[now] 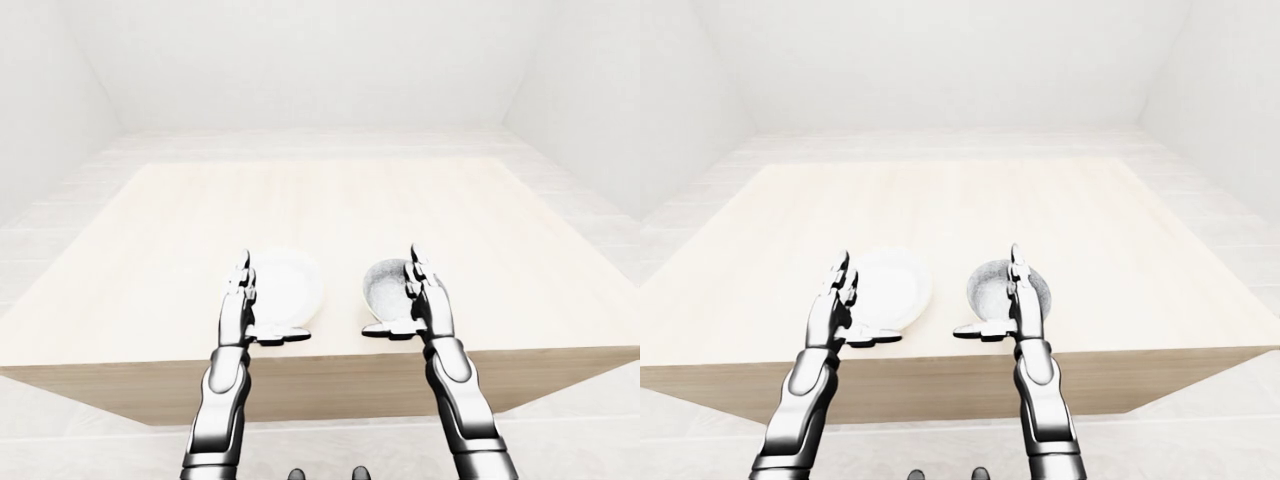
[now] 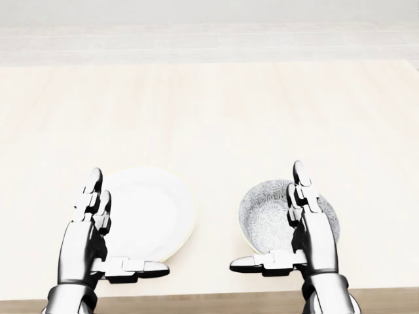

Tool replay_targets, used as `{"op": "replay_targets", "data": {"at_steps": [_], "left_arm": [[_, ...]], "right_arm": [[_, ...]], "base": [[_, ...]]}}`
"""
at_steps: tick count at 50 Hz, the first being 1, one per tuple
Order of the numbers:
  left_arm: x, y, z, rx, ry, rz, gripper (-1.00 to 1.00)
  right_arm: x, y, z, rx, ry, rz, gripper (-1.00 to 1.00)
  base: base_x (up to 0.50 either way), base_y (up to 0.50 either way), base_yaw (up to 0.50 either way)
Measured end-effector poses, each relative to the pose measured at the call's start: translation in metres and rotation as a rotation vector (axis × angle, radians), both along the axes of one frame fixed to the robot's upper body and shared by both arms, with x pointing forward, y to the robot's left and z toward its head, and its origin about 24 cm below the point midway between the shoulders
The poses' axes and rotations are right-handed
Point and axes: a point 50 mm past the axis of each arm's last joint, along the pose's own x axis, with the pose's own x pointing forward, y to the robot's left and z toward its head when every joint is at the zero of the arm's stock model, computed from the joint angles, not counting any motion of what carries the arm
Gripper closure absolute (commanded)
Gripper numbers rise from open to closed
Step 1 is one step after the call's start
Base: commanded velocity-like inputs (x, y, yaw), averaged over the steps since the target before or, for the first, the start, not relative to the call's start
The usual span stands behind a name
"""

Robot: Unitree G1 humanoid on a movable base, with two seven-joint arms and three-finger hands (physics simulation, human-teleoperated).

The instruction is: Put the bowl on the plate.

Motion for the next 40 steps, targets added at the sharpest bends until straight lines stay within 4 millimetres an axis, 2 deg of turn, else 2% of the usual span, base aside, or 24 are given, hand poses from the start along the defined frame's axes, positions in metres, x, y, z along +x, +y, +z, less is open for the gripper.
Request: {"op": "replay_targets", "data": {"at_steps": [15, 40], "left_arm": [[0.000, 0.011, 0.001, 0.012, 0.002, 0.012, -1.00], [-0.001, 0.019, -0.001, 0.038, 0.008, 0.024, -1.00]], "right_arm": [[-0.001, -0.007, 0.003, -0.024, -0.001, -0.001, -1.00], [-0.001, -0.008, 0.002, -0.045, 0.006, 0.006, -1.00]], "base": [[0.00, 0.00, 0.00], [0.09, 0.25, 0.00]]}}
